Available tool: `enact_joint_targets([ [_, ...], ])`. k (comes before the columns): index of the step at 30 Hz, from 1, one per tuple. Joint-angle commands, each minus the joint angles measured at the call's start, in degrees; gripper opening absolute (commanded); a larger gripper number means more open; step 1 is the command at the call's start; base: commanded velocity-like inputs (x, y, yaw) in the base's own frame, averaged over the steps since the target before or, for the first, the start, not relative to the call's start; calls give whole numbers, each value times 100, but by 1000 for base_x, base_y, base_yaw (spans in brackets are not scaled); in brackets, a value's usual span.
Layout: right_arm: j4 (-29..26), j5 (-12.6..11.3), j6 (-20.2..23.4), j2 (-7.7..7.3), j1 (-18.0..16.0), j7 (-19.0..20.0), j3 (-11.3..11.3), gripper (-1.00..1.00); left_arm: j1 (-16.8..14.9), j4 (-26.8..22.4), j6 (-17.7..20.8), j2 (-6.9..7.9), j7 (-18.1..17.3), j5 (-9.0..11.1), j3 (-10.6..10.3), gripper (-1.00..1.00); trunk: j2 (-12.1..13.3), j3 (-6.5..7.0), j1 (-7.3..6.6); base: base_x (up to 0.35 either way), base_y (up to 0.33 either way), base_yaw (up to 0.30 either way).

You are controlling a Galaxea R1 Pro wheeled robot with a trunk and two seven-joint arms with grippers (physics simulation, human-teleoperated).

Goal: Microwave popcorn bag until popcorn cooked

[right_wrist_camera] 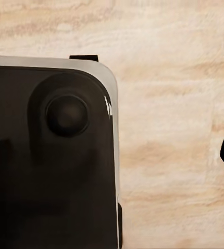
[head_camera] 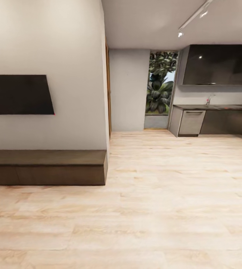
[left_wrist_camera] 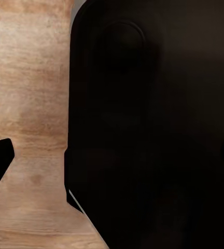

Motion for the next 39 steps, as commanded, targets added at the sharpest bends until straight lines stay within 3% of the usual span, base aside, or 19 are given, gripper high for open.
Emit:
enact_joint_targets([
  [1, 4, -4, -23, 1, -2, -8, -3, 100, 3, -10, 10, -1, 1, 2, 43, 100, -2, -4, 3, 304, 0, -278],
  [39, 4, -4, -24, 1, -2, -8, -3, 100, 3, -10, 10, -1, 1, -4, 43, 100, -2, -4, 3, 315, 0, -278],
])
